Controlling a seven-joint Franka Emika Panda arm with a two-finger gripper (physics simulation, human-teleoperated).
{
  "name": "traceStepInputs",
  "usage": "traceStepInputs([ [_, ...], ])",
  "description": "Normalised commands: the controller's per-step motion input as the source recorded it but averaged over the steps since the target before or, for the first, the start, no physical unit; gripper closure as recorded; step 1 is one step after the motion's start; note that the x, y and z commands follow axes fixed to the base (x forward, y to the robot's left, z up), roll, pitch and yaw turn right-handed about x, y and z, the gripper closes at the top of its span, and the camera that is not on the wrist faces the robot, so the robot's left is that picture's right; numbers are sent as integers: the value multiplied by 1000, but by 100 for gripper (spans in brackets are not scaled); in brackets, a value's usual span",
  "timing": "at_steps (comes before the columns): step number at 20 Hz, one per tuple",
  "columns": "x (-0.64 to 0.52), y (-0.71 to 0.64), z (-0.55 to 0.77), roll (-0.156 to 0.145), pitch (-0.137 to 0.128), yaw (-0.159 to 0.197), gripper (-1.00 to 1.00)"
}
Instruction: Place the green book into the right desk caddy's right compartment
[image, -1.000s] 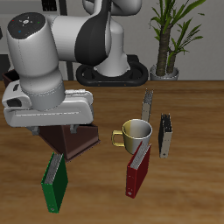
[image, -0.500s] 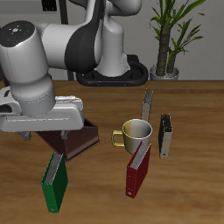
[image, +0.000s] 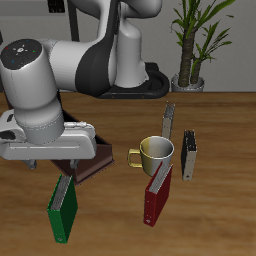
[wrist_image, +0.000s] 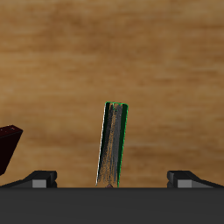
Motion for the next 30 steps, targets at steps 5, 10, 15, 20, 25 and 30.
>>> traceStepInputs([
  [5,52,26,-110,-13,-8,4,-100],
  [10,68,2,-183,-6,20,-2,-100],
  [15,47,48,-234,-4,9,-14,-100],
  [20,14,-20,-198,-3,-14,-1,-100],
  [25,25,-65,-309,-10,2,-23,-100],
  [30,32,-92,-248,-30,0,4,-100],
])
